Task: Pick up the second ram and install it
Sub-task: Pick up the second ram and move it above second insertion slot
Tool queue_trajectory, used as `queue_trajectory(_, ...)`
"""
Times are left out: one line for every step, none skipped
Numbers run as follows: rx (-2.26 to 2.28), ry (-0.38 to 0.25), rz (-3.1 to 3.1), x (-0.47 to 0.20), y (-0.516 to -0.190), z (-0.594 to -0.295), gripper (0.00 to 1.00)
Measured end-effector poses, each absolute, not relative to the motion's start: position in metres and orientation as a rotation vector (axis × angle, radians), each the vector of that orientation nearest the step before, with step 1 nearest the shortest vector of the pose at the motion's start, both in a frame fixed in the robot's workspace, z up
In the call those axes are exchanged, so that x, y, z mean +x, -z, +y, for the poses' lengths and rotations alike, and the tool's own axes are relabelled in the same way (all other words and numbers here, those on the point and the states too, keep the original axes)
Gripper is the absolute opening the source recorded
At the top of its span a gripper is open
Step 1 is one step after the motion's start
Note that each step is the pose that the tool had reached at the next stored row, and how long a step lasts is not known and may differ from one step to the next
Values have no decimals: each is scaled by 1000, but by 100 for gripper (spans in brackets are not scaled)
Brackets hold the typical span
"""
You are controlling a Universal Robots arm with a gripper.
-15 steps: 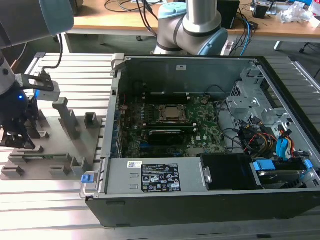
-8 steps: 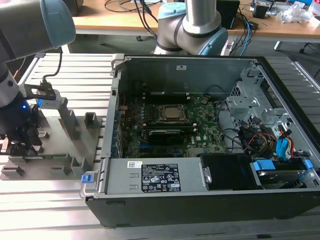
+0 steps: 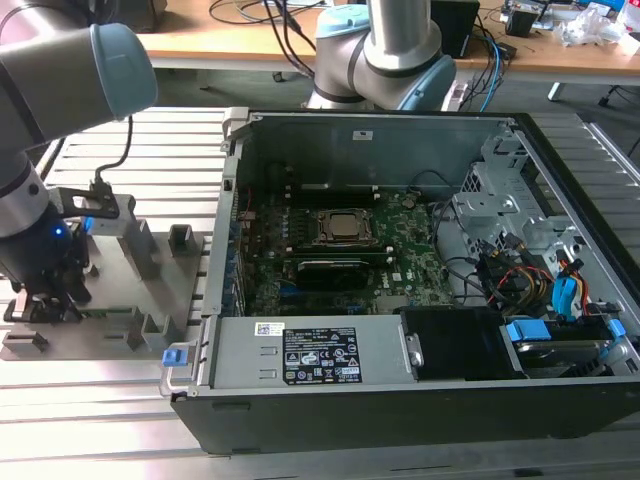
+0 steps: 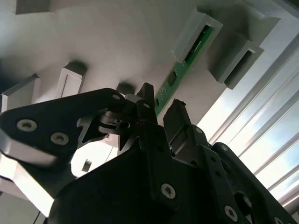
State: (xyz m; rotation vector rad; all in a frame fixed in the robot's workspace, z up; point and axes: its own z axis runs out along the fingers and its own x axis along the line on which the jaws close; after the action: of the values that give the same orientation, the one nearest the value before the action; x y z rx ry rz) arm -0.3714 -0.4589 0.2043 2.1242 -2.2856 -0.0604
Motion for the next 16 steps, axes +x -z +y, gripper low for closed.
queue_trajectory(2124,60,-2286,-371,-202,-459,36)
queue_trajectory(2124,60,-2286,-372,-200,-459,36)
queue_trajectory(2124,60,-2286,-372,-198,-459,36)
queue_trajectory(2124,60,-2285,-372,-197,-459,36)
queue_trajectory(2124,60,-2285,-372,-197,-459,36)
queue_trajectory(2124,60,-2285,-372,-197,-459,36)
queue_trajectory(2124,60,-2286,-372,-197,-459,36)
queue_trajectory(2124,60,-2286,-372,-197,-459,36)
queue_trajectory(2124,60,-2285,-372,-197,-459,36)
queue_trajectory(2124,60,-2286,-372,-197,-459,36)
queue_trajectory(2124,60,-2286,-372,-197,-459,36)
queue_trajectory(2128,52,-2290,-372,-196,-459,36)
queue_trajectory(2138,32,-2300,-372,-196,-459,36)
queue_trajectory(2140,27,-2302,-372,-196,-459,36)
queue_trajectory(2141,27,-2303,-372,-196,-459,36)
queue_trajectory(2141,26,-2303,-372,-196,-459,36)
